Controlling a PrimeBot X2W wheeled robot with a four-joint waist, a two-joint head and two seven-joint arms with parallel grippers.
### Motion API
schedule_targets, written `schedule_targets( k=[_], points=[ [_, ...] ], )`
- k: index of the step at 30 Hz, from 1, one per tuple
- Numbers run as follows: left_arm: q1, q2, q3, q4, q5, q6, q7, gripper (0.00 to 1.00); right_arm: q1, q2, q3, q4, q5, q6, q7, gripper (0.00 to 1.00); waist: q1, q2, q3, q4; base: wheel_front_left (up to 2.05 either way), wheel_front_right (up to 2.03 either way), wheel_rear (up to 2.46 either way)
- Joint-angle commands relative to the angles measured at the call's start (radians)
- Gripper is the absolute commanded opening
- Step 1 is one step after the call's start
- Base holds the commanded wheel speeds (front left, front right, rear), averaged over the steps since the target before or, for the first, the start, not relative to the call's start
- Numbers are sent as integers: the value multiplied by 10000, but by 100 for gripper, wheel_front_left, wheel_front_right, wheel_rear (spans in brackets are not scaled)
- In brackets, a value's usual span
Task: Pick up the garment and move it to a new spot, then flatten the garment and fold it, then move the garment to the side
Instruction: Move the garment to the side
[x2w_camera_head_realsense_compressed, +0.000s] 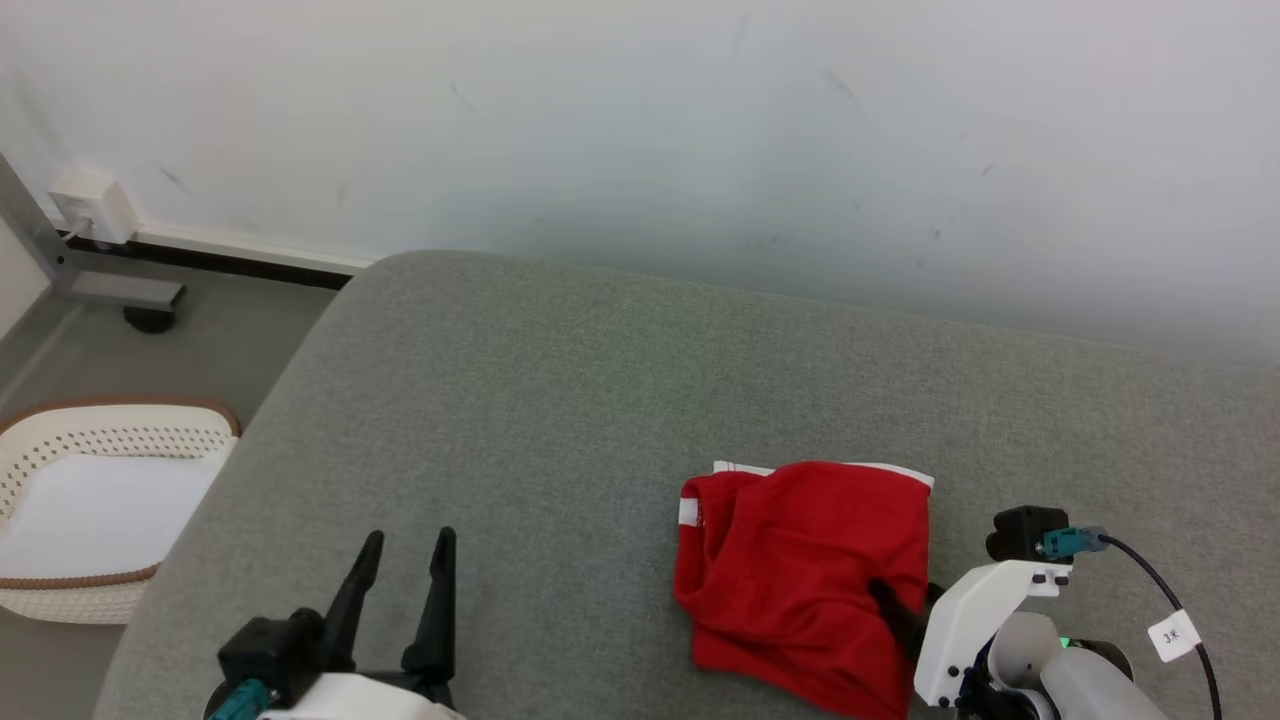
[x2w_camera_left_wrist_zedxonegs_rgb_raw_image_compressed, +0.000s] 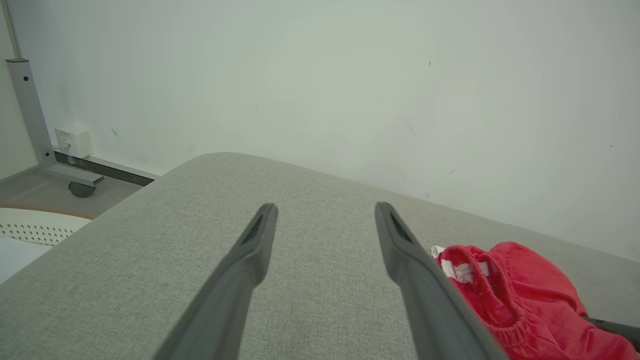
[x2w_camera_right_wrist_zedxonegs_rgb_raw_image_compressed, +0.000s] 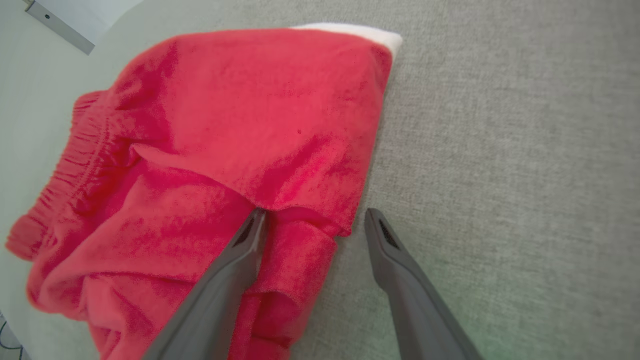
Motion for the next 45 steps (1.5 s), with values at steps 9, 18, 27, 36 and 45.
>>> schedule_targets(
  k=[9,18,27,36,45],
  points=[
    [-60,29,66,1,-26,16,2,100,-579,-6,829,863,1172,-3,195,0,0,0,61,17,0,0,0],
    [29,28,62,-65,89,16,2,100,-1173,-21,1457,1262,1526,-3,-868,0,0,0,-15,-489,0,0,0],
    [-97,29,-566,-404,15,16,2,100,-1913,-288,1687,1605,1185,-3,-1268,0,0,0,-12,-1773,0,0,0],
    [-262,28,-1278,-549,-254,16,2,100,-2021,-840,1852,1198,1085,-3,-1348,0,0,0,51,-3650,0,0,0],
    [-482,33,-2126,-468,-367,16,2,100,-1806,-1088,1784,678,1268,-3,-1382,0,0,0,288,-4832,0,0,0]
  ],
)
